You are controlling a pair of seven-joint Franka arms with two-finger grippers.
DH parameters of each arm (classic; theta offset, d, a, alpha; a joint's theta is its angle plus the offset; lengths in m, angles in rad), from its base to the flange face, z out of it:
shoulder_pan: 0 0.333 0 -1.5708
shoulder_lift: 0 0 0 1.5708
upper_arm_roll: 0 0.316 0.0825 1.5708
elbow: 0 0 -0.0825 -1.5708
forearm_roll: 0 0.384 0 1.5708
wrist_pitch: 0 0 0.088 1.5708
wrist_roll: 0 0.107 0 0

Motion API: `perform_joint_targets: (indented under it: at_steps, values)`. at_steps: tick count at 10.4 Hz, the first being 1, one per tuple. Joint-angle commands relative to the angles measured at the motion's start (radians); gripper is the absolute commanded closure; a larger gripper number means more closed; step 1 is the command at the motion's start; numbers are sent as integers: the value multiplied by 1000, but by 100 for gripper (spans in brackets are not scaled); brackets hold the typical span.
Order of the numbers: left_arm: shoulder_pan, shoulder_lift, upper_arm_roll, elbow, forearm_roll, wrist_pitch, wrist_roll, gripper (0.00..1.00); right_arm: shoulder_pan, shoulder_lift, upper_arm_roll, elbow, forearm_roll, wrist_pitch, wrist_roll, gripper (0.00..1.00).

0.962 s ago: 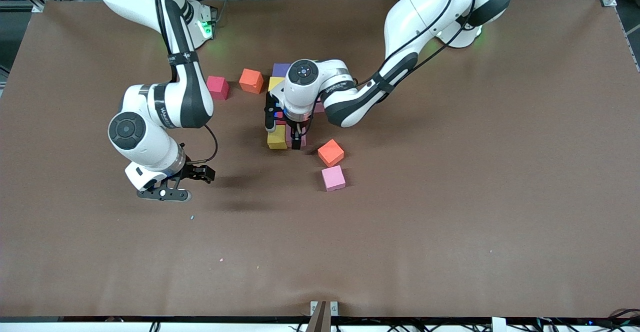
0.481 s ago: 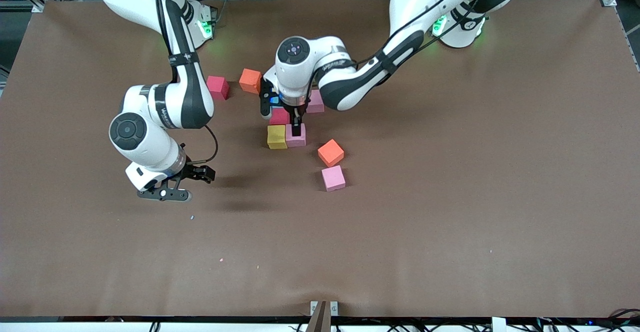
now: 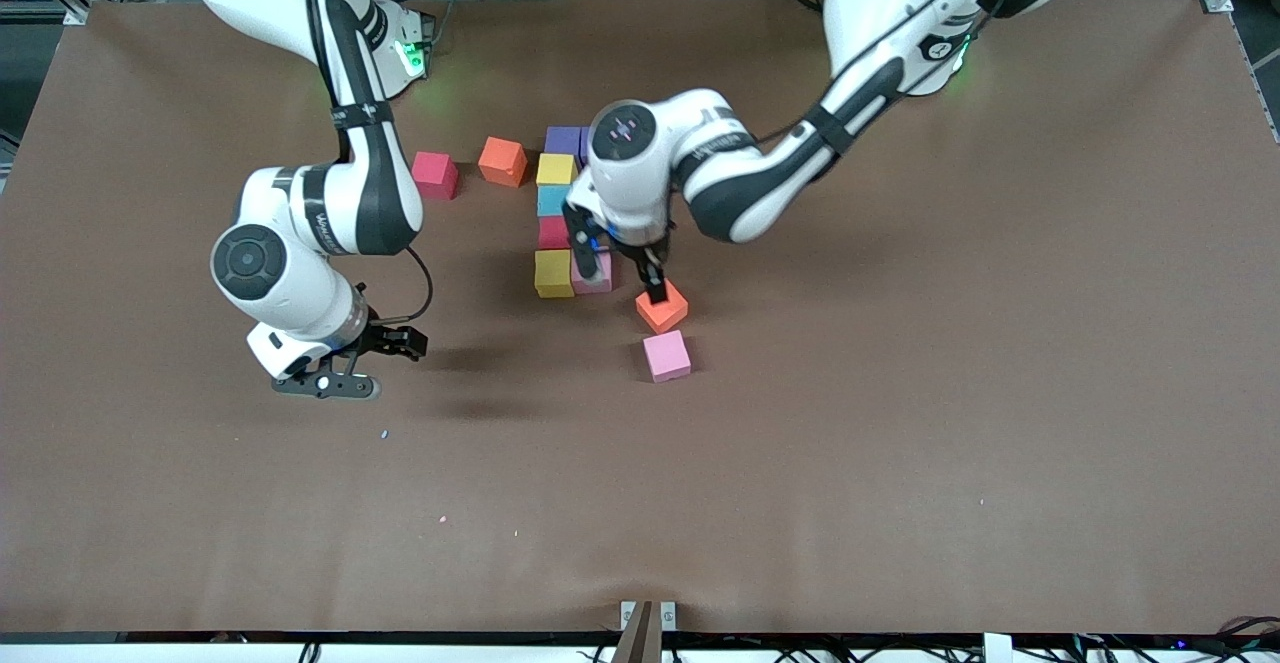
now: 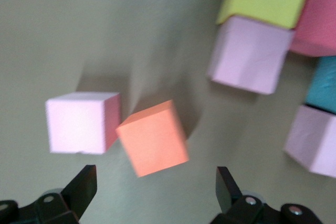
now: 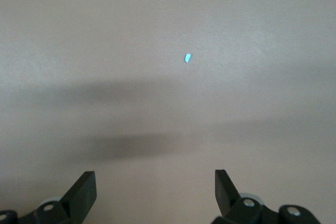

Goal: Arrange 11 blocks into digit 3

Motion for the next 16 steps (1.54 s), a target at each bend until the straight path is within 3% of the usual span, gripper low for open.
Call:
perform_joint_targets:
  at_steps: [1, 4, 5, 6, 9, 12, 15, 16]
  values:
    - [43, 1, -9, -16, 27, 17, -83, 0, -2, -122, -44, -52, -46, -100, -89, 0]
    - [82, 44, -7, -19, 16, 76, -114, 0, -7, -145, -52, -52, -162, -202, -91, 0]
    - [76, 53, -7, -21, 13, 77, -187, 0, -13, -144, -52, -52, -164, -212, -92, 0]
    - [69, 55, -7, -21, 15, 77, -236, 7, -17, -139, -52, -52, -164, -206, -91, 0]
    - [60, 75, -7, -23, -19, 126, -364, 5, -46, -136, -43, -53, -163, -175, -109, 0]
    - [47, 107, -7, -23, -17, 143, -383, 3, -106, -149, 2, -79, -163, -163, -155, 0]
    - [37, 122, -1, -24, 1, 143, -381, 2, -247, -181, 135, -87, -164, -161, -158, 0]
    - [37, 123, 0, -26, 18, 143, -375, 2, -269, -188, 153, -88, -164, -161, -158, 0]
